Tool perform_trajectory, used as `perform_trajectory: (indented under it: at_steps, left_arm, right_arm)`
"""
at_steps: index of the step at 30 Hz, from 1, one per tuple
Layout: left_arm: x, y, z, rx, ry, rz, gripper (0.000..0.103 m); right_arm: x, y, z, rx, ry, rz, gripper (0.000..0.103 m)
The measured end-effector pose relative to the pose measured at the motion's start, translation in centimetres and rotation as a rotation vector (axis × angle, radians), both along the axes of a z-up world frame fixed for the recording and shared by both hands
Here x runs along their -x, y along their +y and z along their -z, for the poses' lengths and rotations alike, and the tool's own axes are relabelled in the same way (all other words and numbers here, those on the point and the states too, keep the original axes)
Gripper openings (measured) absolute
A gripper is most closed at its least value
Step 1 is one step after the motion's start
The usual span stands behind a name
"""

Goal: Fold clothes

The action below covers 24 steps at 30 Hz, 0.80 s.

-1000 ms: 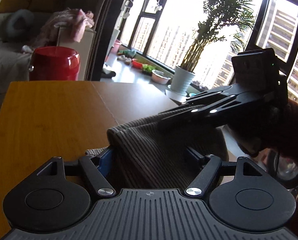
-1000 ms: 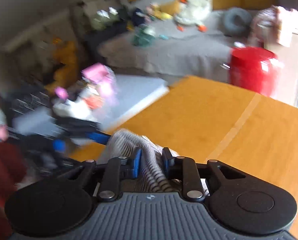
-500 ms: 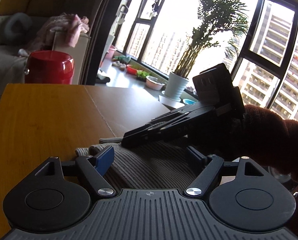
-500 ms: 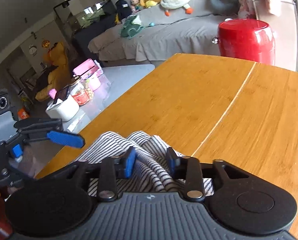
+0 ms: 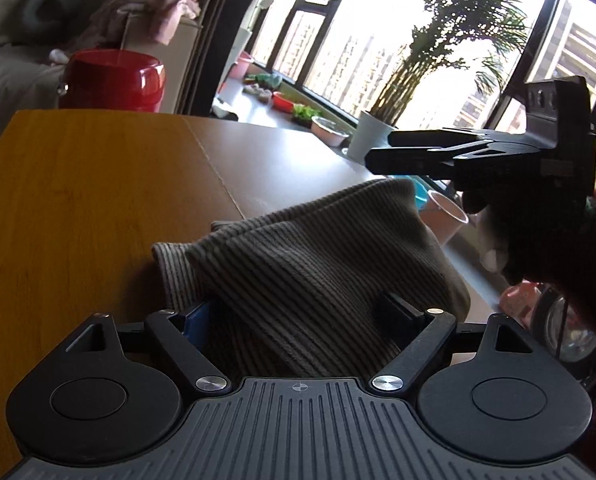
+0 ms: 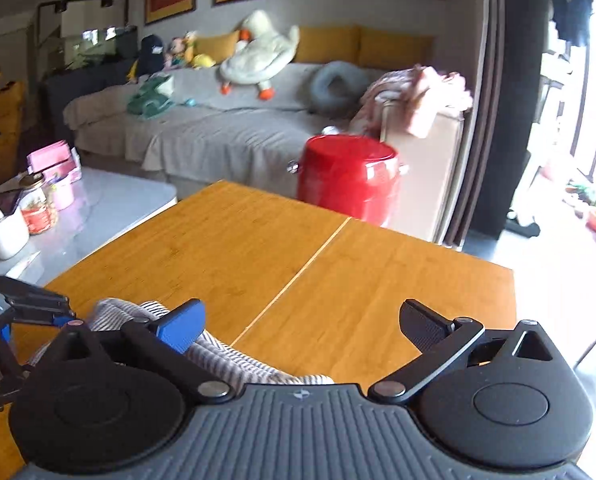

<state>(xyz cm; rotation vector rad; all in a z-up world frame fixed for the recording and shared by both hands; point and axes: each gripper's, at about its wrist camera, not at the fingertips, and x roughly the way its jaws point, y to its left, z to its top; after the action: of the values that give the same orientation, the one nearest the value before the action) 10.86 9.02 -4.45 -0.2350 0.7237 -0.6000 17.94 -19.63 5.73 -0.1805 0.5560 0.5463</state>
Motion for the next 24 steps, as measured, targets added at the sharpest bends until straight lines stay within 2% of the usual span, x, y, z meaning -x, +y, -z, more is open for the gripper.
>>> perform_trajectory:
  at_steps: [3,6,12,17,20,24]
  left_arm:
    - [-0.4,0.2,0.6,0.035,0.029,-0.002,0.091]
    - [-0.7,0.0,0.5,0.018,0.025,-0.007,0.093]
    - [-0.6,-0.4,-0.2,-0.024,0.014,-0.03,0.094]
    - [-0.2,-0.6,-0.8,-0.047,0.004,-0.043,0.094]
    - [-0.3,-0.7,-0.8,-0.052,0.004,-0.042,0.096]
    - [-0.3,-0.7,-0.7,-0.046,0.007,-0.047,0.096]
  right_arm:
    - [-0.1,-0.1,1.8,0.058,0.003,0.055,0.103]
    - [-0.7,0.5,4.3,0.146,0.008,0.118,0.103]
    - [-2.7,0.9,6.0,0.112,0.031,0.158,0.103]
    - [-1.6,0.3,5.2,0.1,0.0,0.158,0.103]
    - [0.4,-0.4,3.3,0.073,-0.049,0.137,0.103]
    - [2.9,-2.4,1.6,-0.059,-0.043,0.057,0.103]
